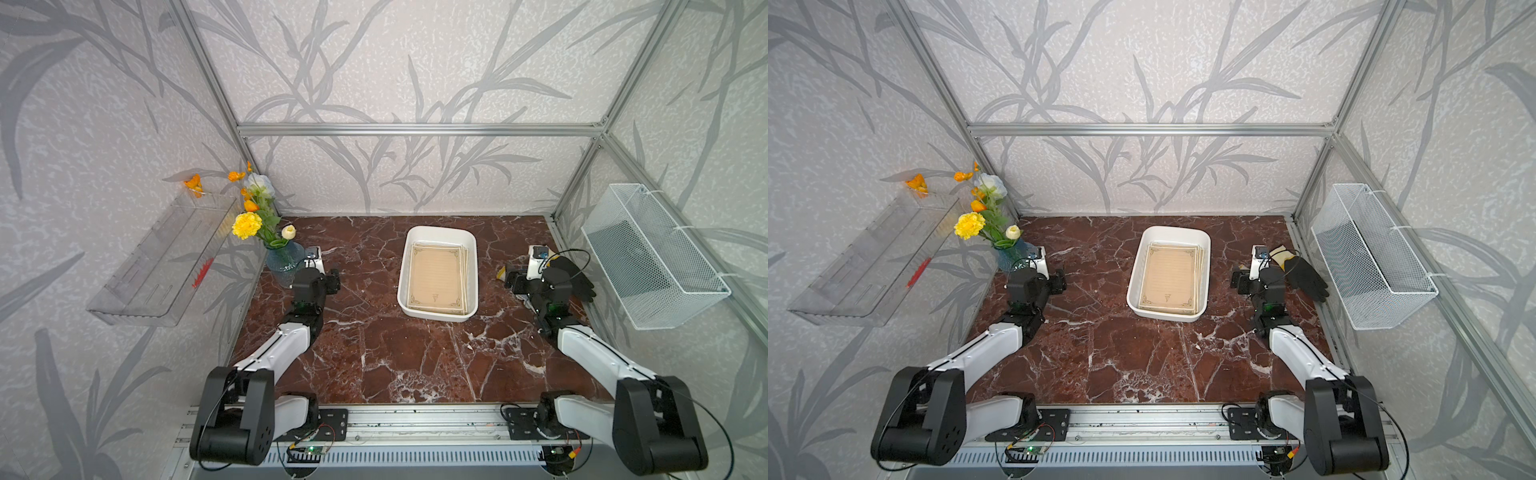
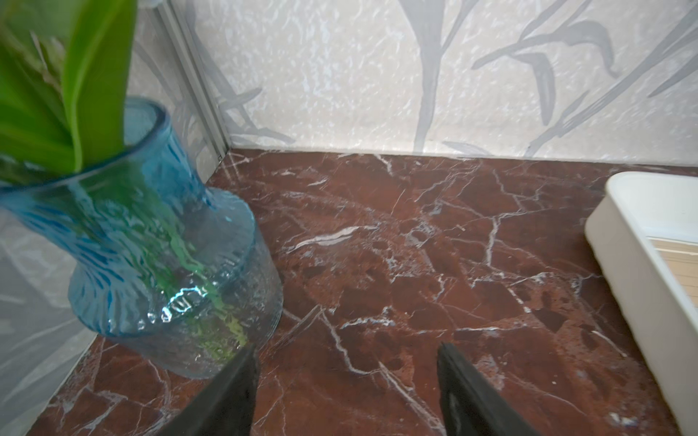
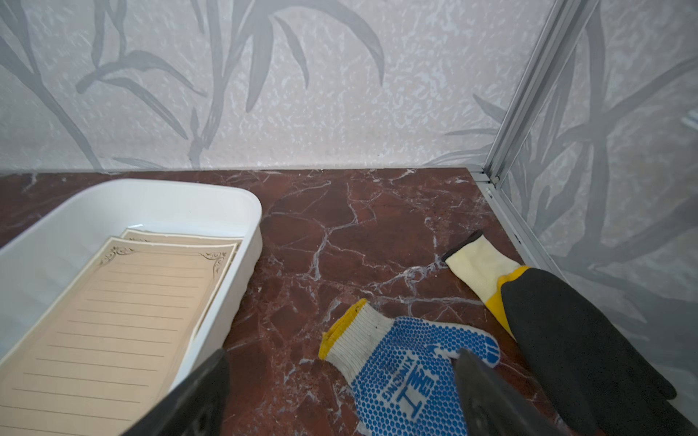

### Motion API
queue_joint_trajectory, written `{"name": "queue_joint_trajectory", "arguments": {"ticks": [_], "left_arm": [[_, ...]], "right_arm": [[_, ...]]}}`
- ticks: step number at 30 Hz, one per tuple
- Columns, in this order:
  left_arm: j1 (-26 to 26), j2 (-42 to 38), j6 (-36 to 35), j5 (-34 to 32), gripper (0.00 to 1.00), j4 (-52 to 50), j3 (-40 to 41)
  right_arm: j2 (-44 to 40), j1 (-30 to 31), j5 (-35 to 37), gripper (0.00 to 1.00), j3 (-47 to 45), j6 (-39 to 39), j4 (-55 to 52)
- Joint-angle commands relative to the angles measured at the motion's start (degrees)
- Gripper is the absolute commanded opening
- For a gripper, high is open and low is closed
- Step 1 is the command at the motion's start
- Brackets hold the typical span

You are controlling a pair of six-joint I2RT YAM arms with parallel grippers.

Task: Take out the stationery paper from the storage box
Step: Pick up the stationery paper from the storage box.

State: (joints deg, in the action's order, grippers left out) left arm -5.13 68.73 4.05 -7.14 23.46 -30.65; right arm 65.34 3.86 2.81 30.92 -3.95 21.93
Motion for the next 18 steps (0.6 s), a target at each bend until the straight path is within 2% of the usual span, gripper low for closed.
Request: {"name": "queue_joint_trajectory", "arguments": {"ticks": [1, 5, 8, 10, 13, 16, 18], "left_arm": [[-2.6, -3.4, 5.3, -2.2, 0.74, -11.1, -6.3], [-5.9, -3.4, 10.7, 2.5, 0.76, -20.5, -15.1], [-7.9, -1.2, 14.6, 9.5, 0.77, -26.9, -21.2], [-8.8, 1.3, 17.1, 17.4, 0.78, -28.1, -23.7], [-10.0, 6.6, 19.7, 28.1, 0.77, -32.0, -28.5], [-11.9, 11.4, 18.8, 30.3, 0.74, -38.8, -34.1], [-12.7, 13.7, 18.0, 29.7, 0.73, -41.2, -36.4]], "right_arm": [[-3.7, 1.5, -4.1, 0.90, 7.0, -4.2, -16.5], [-2.6, 6.1, -5.8, 0.89, 16.3, -5.1, -28.7], [0.4, 11.2, -5.2, 0.93, 23.3, -4.3, -37.3], [3.0, 13.9, -4.8, 0.99, 27.7, -5.2, -41.8], [6.5, 15.4, -7.3, 0.99, 32.3, -9.5, -46.1], [9.1, 15.9, -11.0, 1.00, 34.8, -12.2, -47.3], [10.4, 16.3, -11.6, 0.96, 35.5, -13.0, -47.4]]}}
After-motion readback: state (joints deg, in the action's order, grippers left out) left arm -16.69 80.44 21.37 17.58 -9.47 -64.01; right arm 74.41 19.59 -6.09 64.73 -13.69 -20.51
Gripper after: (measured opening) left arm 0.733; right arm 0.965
